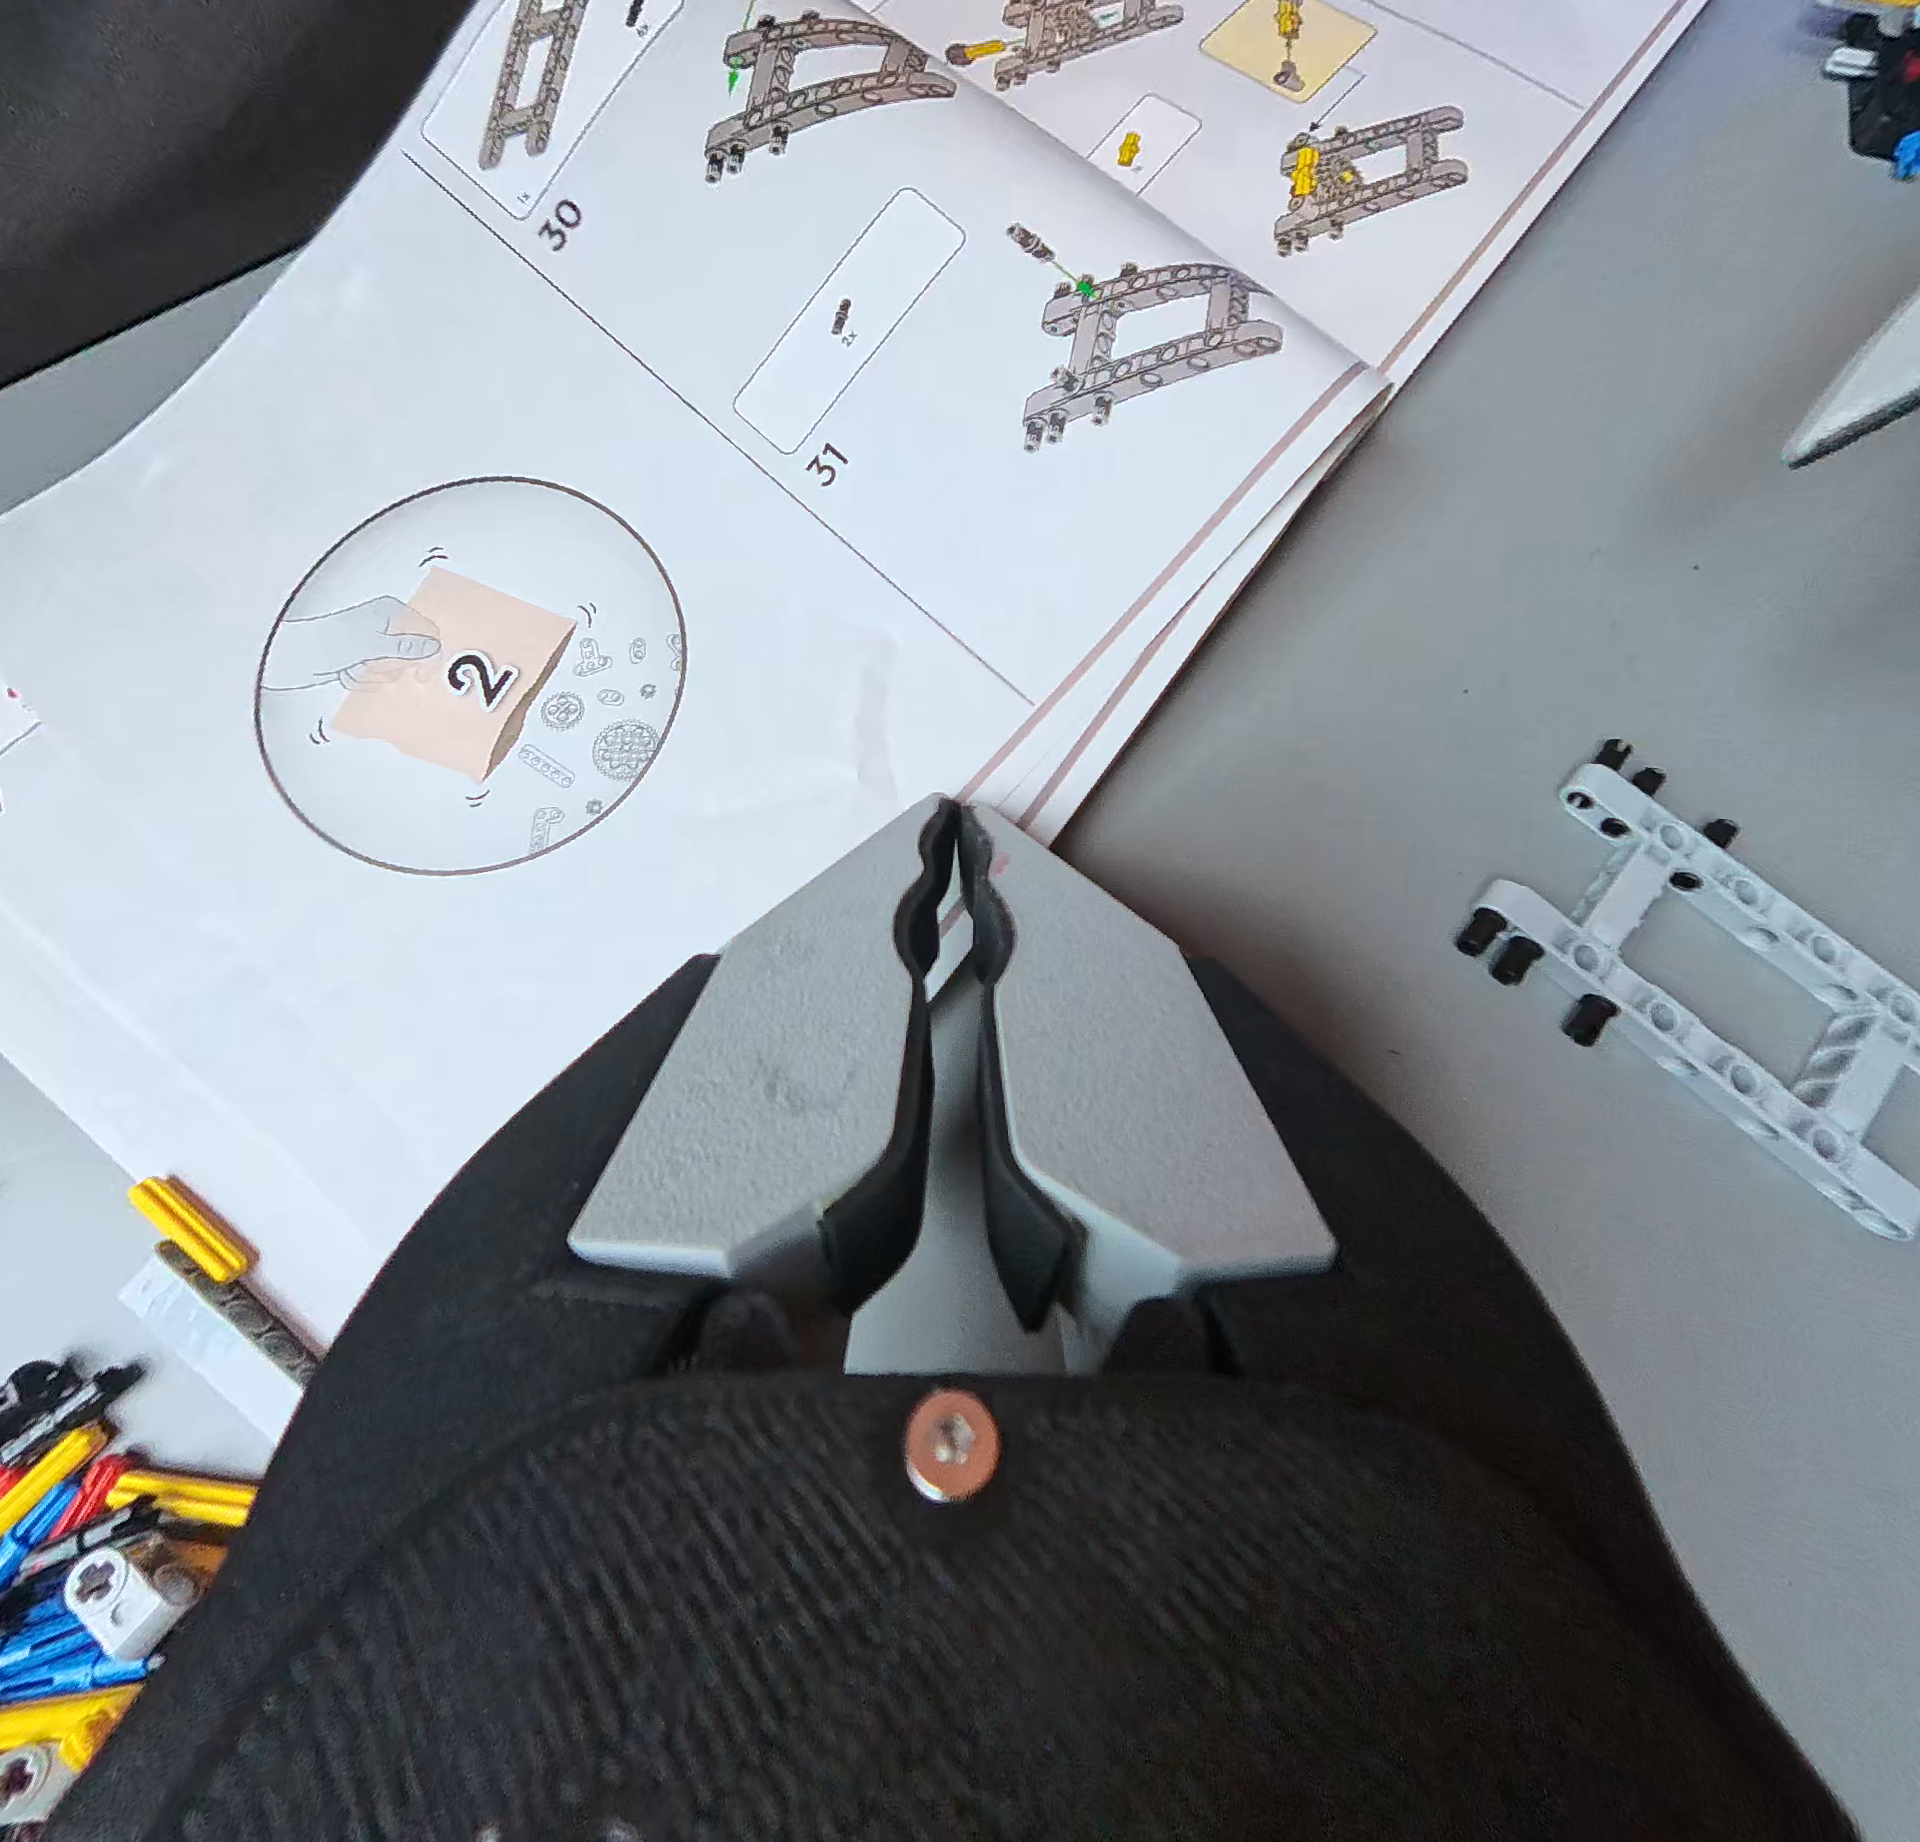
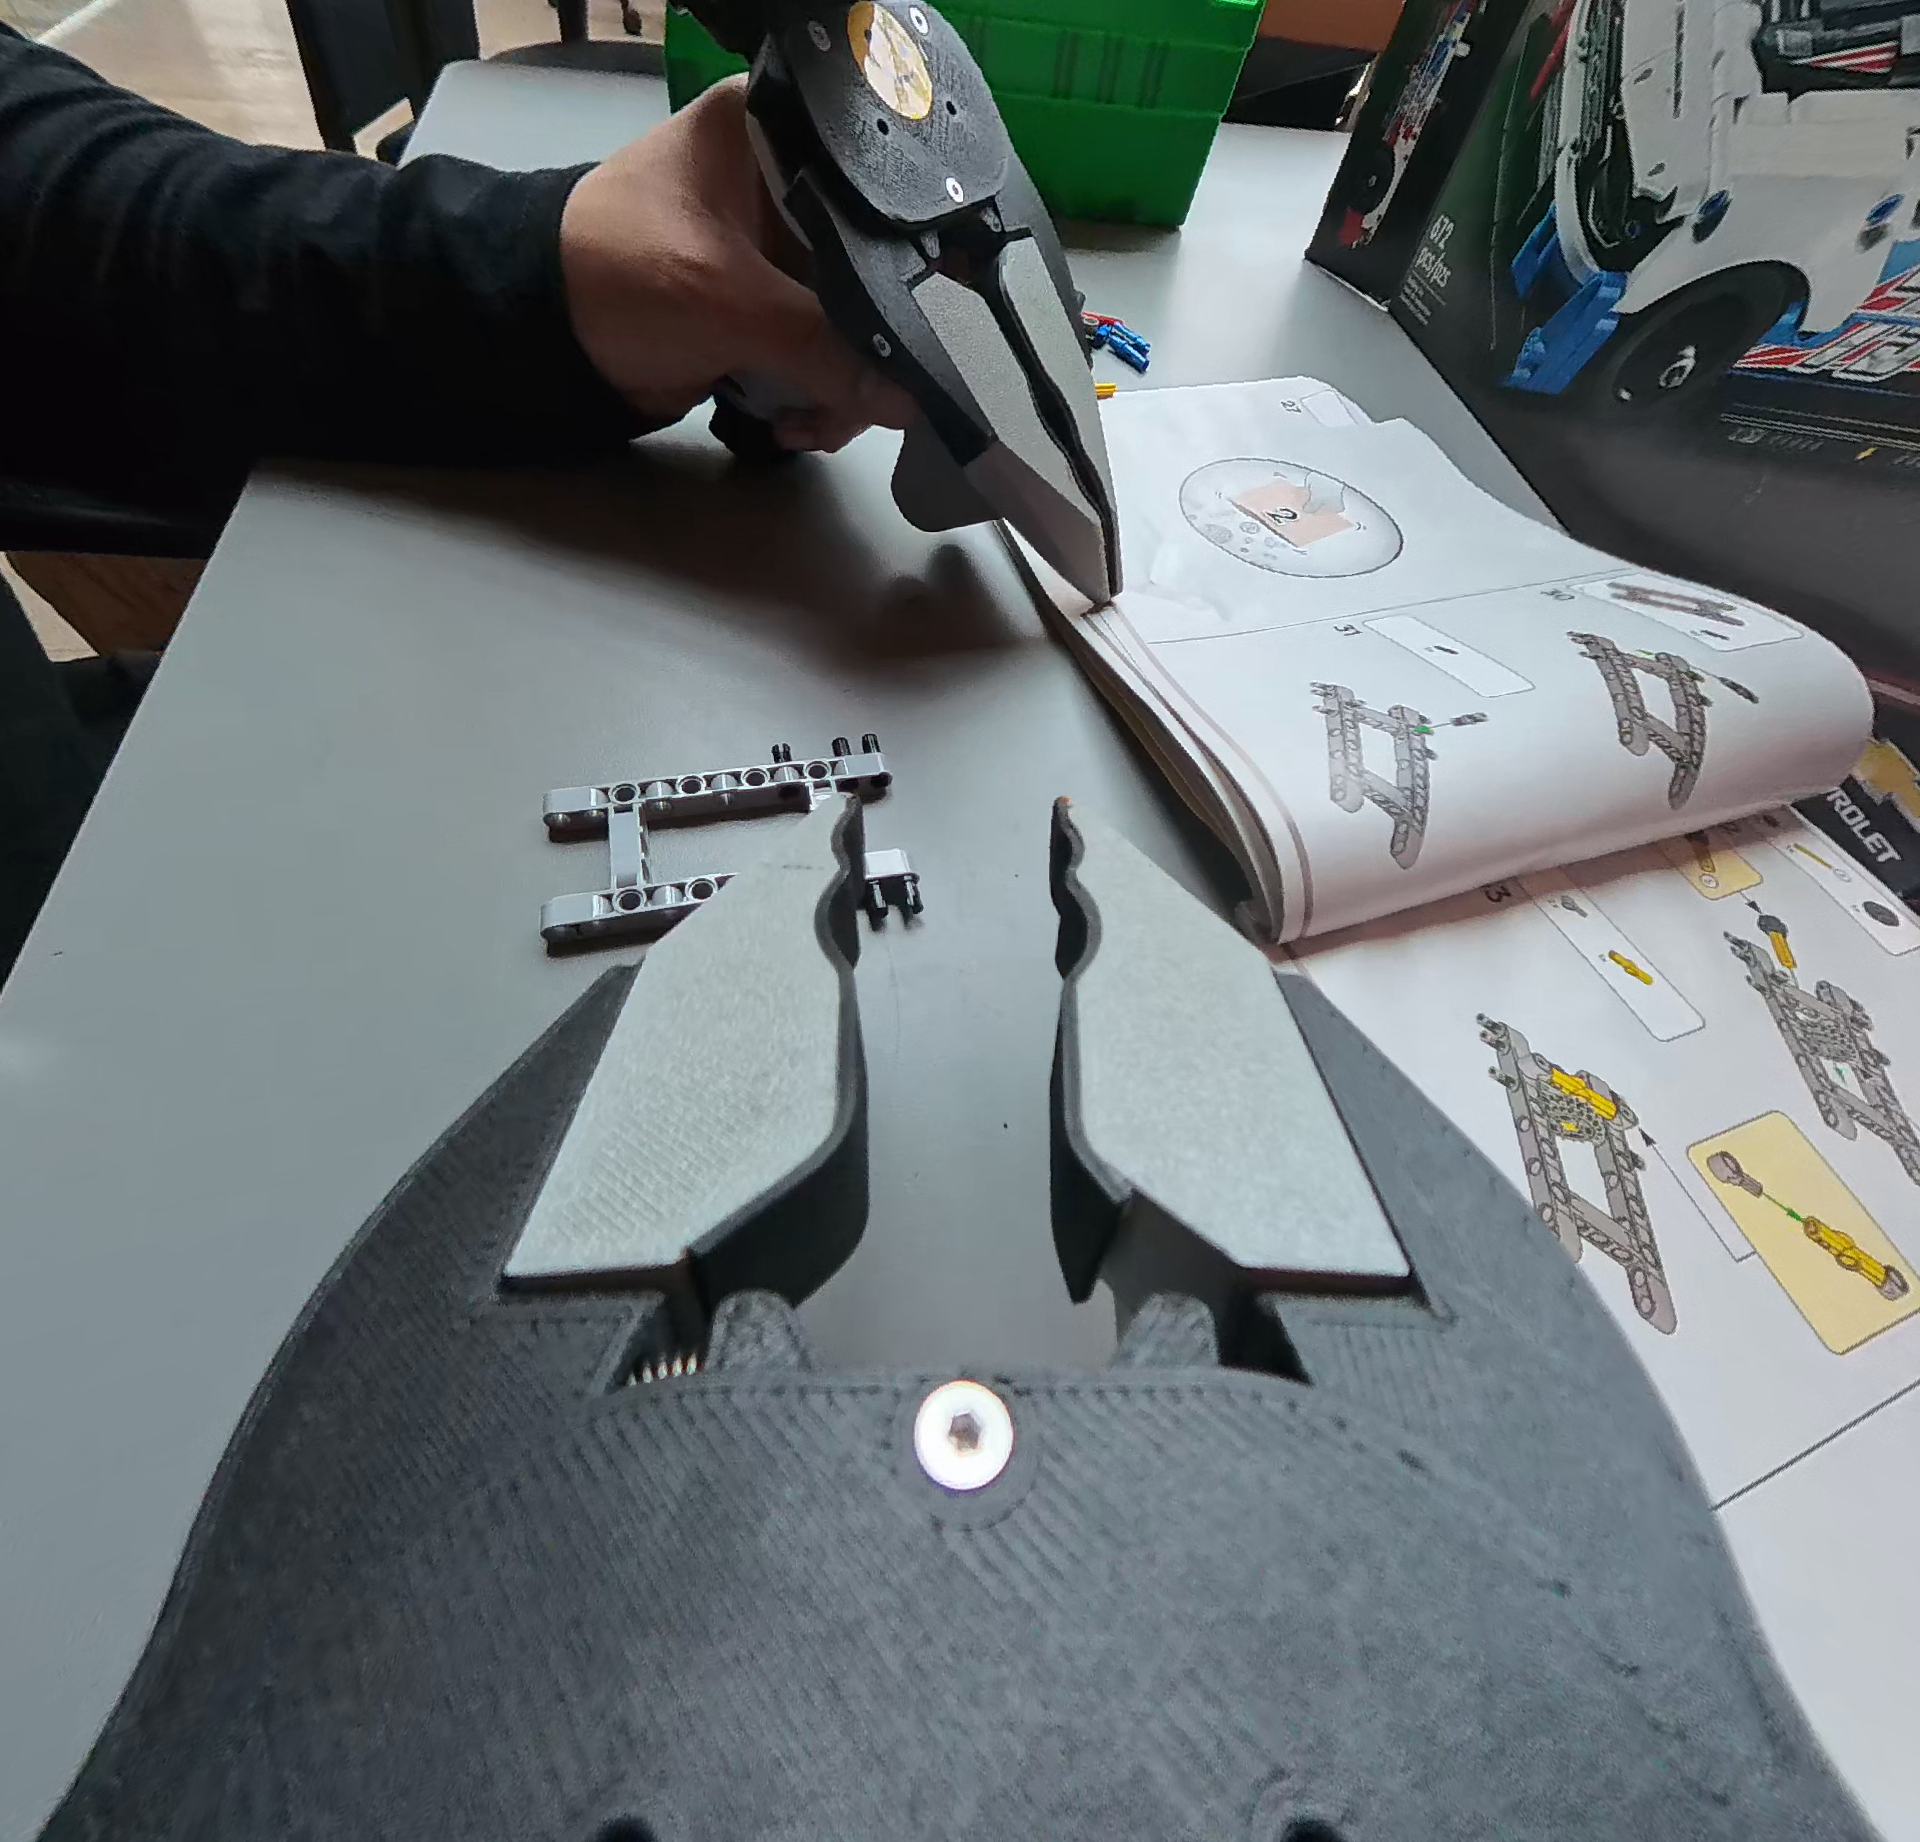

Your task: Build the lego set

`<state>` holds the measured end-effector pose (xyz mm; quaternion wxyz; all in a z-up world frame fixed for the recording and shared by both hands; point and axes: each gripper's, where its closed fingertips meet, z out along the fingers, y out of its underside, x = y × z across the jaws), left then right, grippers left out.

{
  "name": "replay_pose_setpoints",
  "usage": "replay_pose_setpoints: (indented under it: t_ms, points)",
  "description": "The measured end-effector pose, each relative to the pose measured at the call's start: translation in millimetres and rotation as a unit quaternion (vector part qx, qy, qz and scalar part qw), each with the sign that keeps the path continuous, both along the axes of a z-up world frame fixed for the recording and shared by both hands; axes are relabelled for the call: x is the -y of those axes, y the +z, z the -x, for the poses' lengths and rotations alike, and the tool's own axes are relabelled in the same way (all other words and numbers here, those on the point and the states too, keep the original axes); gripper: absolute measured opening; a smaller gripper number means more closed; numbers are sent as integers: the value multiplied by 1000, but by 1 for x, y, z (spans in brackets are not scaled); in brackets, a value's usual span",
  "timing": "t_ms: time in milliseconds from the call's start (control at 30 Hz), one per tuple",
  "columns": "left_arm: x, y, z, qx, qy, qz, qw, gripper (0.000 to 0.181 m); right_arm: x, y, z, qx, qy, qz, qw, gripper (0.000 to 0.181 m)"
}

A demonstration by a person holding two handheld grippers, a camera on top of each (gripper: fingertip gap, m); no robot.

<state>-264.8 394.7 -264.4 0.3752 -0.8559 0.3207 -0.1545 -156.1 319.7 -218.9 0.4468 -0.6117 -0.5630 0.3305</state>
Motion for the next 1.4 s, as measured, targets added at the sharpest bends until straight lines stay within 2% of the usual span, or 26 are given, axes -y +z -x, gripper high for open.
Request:
replay_pose_setpoints:
  t_ms: [800, 1167, 1400]
  points:
    - [3, 19, -6, 26, -10, -30, 999, 0, 2, 7, 0, -23, 9, 2, 1000, 28]
    - [5, 23, -10, 39, -19, -27, 999, 0, 13, 11, 3, -40, 54, 15, 998, 29]
    - [5, 21, -11, 50, -21, -15, 998, 0, 16, 9, 6, -31, 67, -12, 997, 27]
